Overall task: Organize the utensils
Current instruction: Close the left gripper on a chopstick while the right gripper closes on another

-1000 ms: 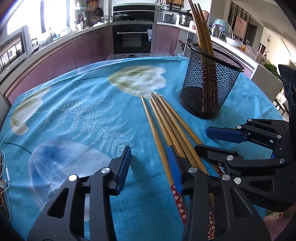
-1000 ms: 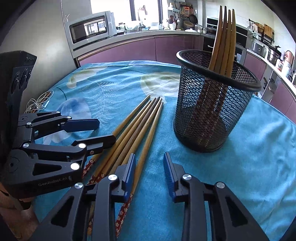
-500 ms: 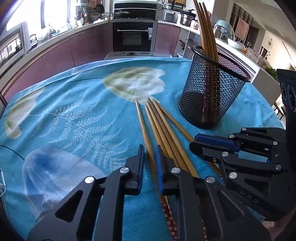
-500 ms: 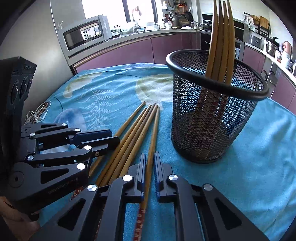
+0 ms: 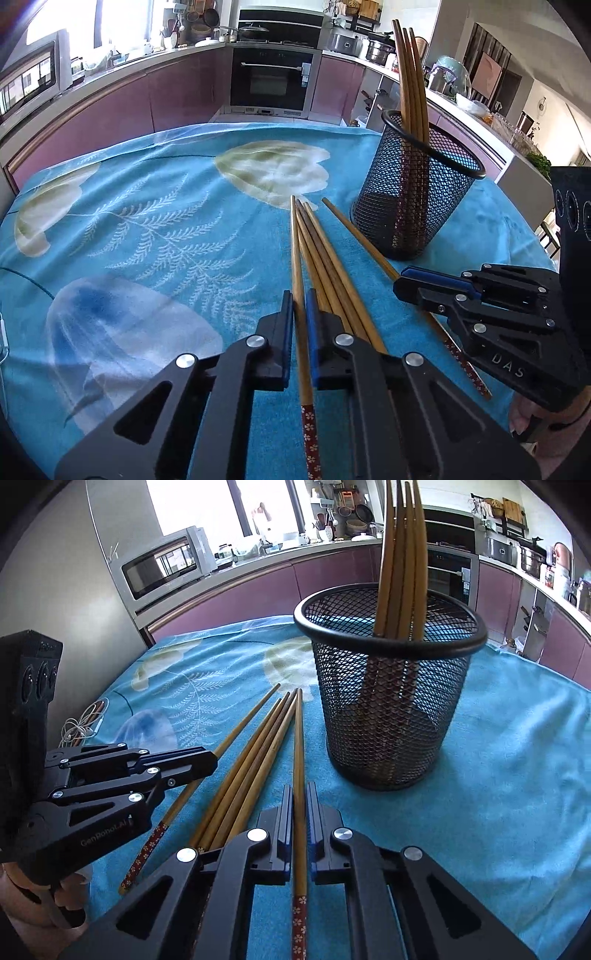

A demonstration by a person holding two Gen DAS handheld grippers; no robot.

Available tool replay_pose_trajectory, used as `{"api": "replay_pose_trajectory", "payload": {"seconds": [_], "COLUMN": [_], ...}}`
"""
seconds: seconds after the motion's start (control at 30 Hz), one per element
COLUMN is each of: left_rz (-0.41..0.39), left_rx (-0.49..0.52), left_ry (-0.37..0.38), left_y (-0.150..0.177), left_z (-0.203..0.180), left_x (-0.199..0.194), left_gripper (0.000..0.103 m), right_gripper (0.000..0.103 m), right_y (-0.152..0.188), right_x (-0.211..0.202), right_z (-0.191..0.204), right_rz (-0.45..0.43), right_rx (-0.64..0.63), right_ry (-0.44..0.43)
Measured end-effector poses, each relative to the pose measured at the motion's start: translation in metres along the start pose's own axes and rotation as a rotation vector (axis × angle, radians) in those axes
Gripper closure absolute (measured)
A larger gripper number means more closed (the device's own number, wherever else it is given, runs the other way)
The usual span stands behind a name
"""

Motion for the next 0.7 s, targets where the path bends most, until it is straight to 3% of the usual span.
{"api": "replay_pose_trajectory", "payload": {"seconds": [0.33,0.7], "left_rz": [0.027,0.033], "left_rx": [0.016,0.051], "left_ry": [0.038,-0.01], "left_y": [0.013,0.011], "left_z": [-0.004,0.004], "left_x": [-0.004,0.003], "left_gripper": [0.096,0.088], "right_gripper": [0.097,0.096], "right_y": [0.002,0.007], "right_x": [0.001,0.011], "right_z": [0.012,0.015], "right_rz": [0.032,0.071], "right_rx": [-0.04,-0.07], "right_ry": [-0.039,-0.028]}}
Point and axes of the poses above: each gripper's, at about its wrist camera, not at the fingertips, and x roughly the way its jaws point, z to its left, y to its underside, the point moved 3 cm from there along x, roughly the way its jaws point, and after that the axes turned 3 degrees about -z, right-handed, at the moved point
